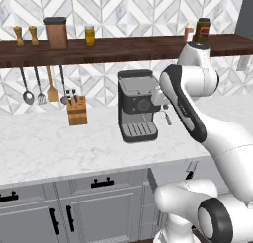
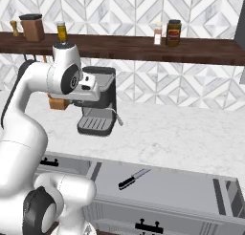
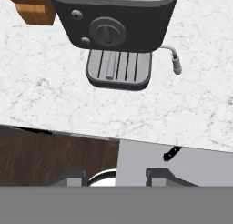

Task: Pick up the knife from the drawer and place it on the cutting board. Then place the meat from the plate to the cutting board.

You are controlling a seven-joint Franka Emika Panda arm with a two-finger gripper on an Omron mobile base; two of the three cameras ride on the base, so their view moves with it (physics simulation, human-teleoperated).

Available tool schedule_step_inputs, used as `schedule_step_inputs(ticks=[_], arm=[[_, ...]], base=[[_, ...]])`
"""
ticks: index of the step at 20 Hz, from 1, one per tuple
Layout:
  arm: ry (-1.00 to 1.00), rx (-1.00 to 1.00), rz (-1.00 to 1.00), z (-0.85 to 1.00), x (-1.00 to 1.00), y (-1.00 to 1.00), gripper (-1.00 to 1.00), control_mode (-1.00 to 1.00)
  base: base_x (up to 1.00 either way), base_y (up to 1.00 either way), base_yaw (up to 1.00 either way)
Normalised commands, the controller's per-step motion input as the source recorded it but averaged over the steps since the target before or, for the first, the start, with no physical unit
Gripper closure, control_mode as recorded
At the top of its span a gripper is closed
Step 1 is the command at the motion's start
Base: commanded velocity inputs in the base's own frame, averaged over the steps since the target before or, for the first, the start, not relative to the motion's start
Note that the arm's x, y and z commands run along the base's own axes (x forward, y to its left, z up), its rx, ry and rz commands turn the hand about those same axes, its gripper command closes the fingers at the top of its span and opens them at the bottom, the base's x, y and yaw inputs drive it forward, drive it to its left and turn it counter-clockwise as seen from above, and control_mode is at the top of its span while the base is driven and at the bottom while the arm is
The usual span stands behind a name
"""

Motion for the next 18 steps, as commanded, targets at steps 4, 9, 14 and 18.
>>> schedule_step_inputs(ticks=[4, 9, 14, 18], arm=[[0.00, 0.00, 0.00, -0.05, -0.30, -0.09, -1.00, -1.00], [0.00, 0.00, 0.00, -0.12, -0.84, -0.49, -1.00, -1.00], [0.00, 0.00, 0.00, -0.04, -0.71, -0.73, -1.00, -1.00], [0.00, 0.00, -0.03, 0.00, -0.05, -0.37, -1.00, -1.00]], base=[[0.00, 0.00, 0.00], [0.00, 0.00, 0.00], [0.00, 0.00, 0.00], [0.00, 0.00, 0.00]])
